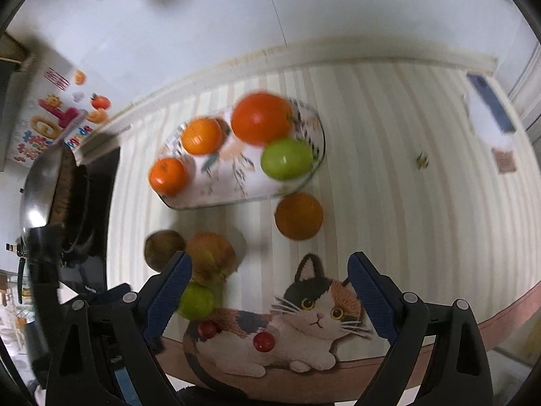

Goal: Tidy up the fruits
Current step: 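Grasp a small green apple with the left tool while the right tool grasps a red apple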

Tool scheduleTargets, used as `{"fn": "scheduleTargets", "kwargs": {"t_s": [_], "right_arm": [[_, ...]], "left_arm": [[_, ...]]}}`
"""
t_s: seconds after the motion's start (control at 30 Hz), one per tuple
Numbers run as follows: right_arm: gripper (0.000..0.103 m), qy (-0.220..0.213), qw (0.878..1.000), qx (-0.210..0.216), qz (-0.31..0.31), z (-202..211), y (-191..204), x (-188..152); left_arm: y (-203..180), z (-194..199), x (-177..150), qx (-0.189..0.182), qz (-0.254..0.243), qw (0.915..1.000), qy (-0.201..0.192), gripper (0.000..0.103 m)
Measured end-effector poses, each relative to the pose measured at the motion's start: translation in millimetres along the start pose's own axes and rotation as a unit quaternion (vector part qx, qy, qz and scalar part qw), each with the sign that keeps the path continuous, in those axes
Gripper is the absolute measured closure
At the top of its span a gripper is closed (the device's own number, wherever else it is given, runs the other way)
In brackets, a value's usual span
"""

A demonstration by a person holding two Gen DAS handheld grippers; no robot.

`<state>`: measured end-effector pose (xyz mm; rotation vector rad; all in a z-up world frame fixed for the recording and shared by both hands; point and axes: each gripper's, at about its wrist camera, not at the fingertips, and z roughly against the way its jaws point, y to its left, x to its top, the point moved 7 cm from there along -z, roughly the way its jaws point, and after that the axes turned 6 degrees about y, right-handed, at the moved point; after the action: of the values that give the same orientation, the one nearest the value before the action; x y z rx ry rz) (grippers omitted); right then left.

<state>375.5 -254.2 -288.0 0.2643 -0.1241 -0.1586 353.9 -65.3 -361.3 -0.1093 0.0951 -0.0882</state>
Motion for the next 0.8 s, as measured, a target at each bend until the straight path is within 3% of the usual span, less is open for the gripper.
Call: {"fn": "scheduleTargets", "kwargs": {"t_s": [0.13, 0.2, 0.23, 0.33, 0.47, 0.67, 0.73, 0.8], "right_arm": [[0.008, 0.026, 1.0, 0.003, -0.005, -27.9, -6.2, -4.7], [0.008, 0.037, 0.999, 0.008, -0.01, -38.1, -8.2, -5.1], [0.008, 0.04, 0.999, 0.011, -0.01, -40.5, -7.5, -4.7], [0.007, 0.048, 0.999, 0.019, -0.005, -48.5, -1.4, -3.2], [0.008, 0.06, 0.997, 0.05, 0.015, -61.3, 19.2, -0.7], [0.009, 0.098, 0.991, 0.08, 0.049, -104.7, 63.9, -1.9], [0.01, 0.115, 0.988, 0.083, 0.058, -119.3, 76.2, -4.7], [0.02, 0.132, 0.986, 0.085, 0.062, -132.1, 84.2, -8.6]], "left_arm": [[-7.8, -25.9, -0.1, -0.006, -0.006, 0.9996, 0.026, 0.02], [-8.2, -35.8, 0.3, 0.004, -0.007, 0.9994, 0.033, 0.039], [-6.4, -37.6, 1.4, 0.013, -0.009, 0.9995, 0.028, 0.044], [3.9, -37.5, 1.2, 0.004, 0.008, 0.9998, 0.02, 0.045], [33.6, -30.4, -2.5, 0.031, 0.037, 0.9988, 0.004, 0.045], [70.8, -28.6, -7.0, 0.035, 0.085, 0.9958, -0.001, 0.045], [71.6, -28.5, -8.1, 0.037, 0.085, 0.9957, -0.004, 0.045], [71.0, -28.9, -9.6, 0.041, 0.085, 0.9955, -0.007, 0.045]]}}
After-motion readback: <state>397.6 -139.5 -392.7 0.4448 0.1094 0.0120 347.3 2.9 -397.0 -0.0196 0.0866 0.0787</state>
